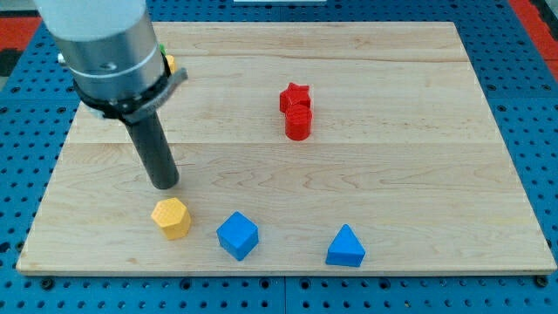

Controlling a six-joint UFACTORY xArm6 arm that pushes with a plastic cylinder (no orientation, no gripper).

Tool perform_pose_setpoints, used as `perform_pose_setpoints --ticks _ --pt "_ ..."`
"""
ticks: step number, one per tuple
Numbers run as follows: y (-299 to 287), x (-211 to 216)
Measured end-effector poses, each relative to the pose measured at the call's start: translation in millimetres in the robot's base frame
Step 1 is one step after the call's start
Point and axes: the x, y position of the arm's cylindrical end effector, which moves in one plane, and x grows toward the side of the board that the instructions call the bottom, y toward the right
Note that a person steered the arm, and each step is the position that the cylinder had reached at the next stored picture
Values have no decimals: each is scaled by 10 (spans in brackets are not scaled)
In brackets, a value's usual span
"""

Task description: Separate the yellow hexagon from the blue cube

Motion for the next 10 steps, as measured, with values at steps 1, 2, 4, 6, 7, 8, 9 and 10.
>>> perform_pose_setpoints --ticks 1,2,4,6,7,8,9,10 --pt "-373 167" --pt "-318 906" --pt "519 755" --pt "-281 -216" --pt "-232 352" --pt "-574 -114" --pt "-690 -698" --pt "-640 -1117"
